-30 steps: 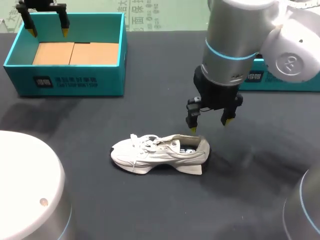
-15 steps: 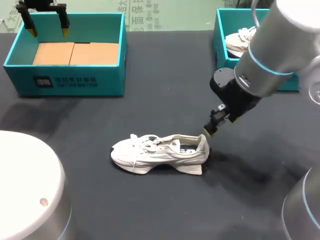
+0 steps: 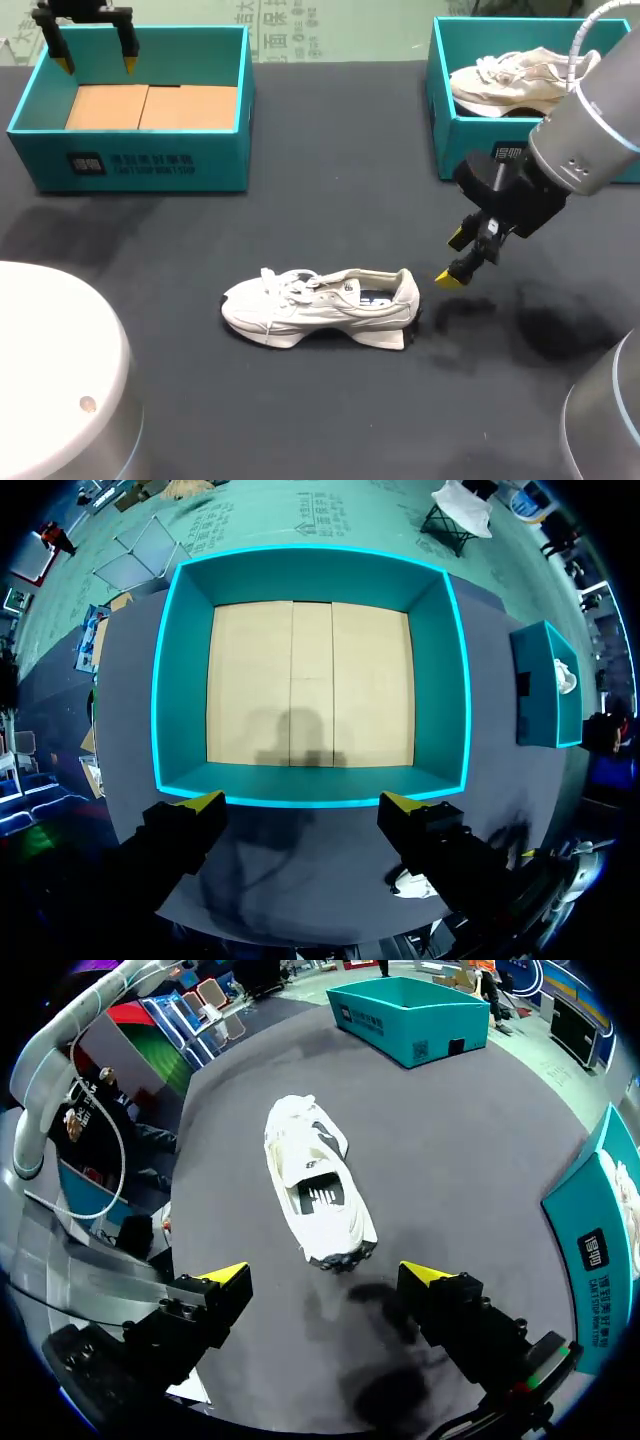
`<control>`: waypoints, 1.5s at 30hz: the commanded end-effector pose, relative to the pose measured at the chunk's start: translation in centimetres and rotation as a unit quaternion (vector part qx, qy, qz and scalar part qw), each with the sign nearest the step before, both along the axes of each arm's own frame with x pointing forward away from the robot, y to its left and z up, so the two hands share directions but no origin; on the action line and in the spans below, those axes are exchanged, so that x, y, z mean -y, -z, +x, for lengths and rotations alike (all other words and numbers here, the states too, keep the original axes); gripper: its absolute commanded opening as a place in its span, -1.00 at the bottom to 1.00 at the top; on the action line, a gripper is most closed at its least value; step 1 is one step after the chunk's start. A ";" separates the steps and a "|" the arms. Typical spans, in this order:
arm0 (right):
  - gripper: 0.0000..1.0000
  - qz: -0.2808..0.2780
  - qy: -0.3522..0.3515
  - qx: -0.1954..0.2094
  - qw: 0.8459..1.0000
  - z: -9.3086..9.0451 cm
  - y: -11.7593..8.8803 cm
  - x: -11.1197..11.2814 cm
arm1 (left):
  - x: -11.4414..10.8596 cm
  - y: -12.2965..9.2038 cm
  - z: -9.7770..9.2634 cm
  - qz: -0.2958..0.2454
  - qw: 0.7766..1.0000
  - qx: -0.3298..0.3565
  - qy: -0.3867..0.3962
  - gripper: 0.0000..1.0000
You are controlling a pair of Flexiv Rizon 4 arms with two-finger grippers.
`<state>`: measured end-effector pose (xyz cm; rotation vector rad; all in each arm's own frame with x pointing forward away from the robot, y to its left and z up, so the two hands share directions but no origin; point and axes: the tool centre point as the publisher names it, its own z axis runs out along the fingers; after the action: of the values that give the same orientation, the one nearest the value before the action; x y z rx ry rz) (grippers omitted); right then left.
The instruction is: Take the shoe out of the shoebox, open the shoe tongue, remove and reinsert the insole, then place the shoe into the shoebox
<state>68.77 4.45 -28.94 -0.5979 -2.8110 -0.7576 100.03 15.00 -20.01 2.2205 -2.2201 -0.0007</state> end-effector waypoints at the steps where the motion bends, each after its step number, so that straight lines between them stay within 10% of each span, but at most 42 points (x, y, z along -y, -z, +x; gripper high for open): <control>1: 1.00 0.150 -0.133 0.120 0.972 -0.1 2.7 1.0 | 0.0 0.0 0.0 0.000 1.000 0.000 0.000 1.00; 17: 1.00 0.143 -0.134 0.123 0.973 -0.2 3.3 1.1 | 0.0 0.0 0.0 0.000 1.000 0.000 0.000 1.00; 27: 1.00 0.242 -0.135 0.158 0.948 -1.0 8.5 -0.7 | 0.0 0.0 0.0 0.000 1.000 0.000 0.000 1.00; 45: 1.00 0.238 -0.073 0.147 0.957 -0.7 10.0 -2.7 | 0.0 0.0 0.0 0.000 1.000 0.000 0.000 1.00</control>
<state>68.34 5.85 -37.97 -0.1660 -2.7066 -1.5111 100.03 15.00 -20.01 2.2206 -2.2201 -0.0007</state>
